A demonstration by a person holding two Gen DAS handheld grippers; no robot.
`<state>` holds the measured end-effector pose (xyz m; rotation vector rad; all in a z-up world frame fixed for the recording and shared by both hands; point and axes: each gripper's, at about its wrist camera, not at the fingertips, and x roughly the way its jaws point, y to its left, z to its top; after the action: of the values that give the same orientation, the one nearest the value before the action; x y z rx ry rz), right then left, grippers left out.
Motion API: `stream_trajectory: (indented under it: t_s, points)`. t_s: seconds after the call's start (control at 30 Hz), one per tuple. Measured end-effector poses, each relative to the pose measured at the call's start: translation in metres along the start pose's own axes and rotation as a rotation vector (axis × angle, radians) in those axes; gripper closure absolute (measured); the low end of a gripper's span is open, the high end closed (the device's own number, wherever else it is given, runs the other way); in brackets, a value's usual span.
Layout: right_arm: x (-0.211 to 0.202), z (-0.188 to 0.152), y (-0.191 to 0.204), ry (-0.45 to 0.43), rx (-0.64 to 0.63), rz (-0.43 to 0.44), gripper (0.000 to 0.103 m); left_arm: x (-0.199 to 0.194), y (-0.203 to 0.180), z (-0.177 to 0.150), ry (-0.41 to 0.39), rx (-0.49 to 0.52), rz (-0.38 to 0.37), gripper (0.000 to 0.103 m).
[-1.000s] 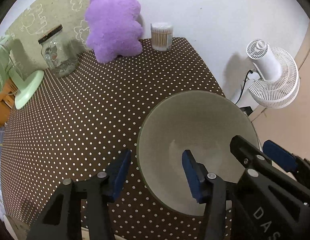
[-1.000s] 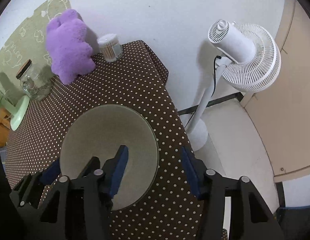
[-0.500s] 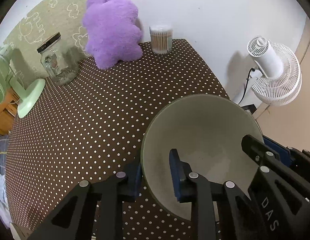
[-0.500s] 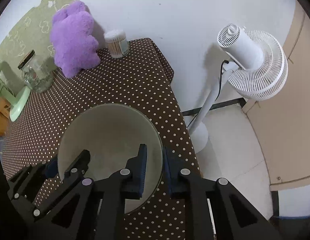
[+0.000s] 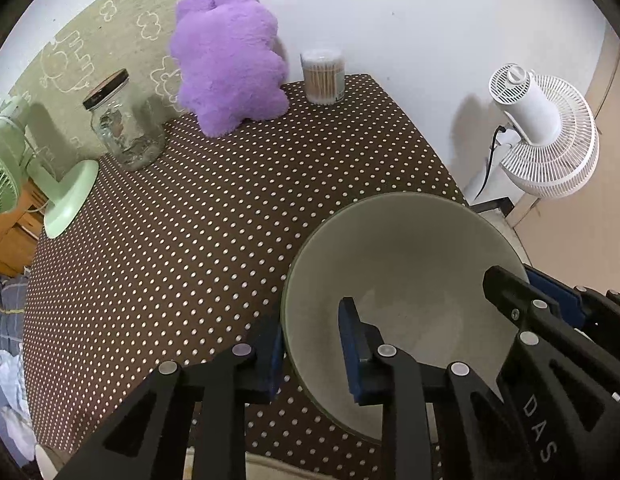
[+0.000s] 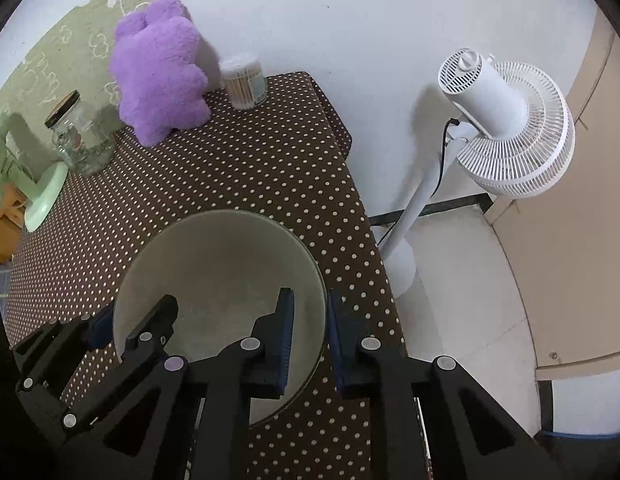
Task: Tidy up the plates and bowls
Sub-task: 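Lift the cream bowl with both grippers and carry it toward the plate stack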
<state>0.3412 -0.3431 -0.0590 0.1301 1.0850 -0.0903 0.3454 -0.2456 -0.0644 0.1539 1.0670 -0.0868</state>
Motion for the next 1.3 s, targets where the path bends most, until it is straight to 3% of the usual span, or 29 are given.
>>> stream_trajectory:
  t_s: [1.3]
  points:
    - [-0.123, -0.038, 0.073, -0.107, -0.057, 0.035, 0.083, -0.121, 0.074, -0.045, -0.113, -0.095, 0.017, 0.079]
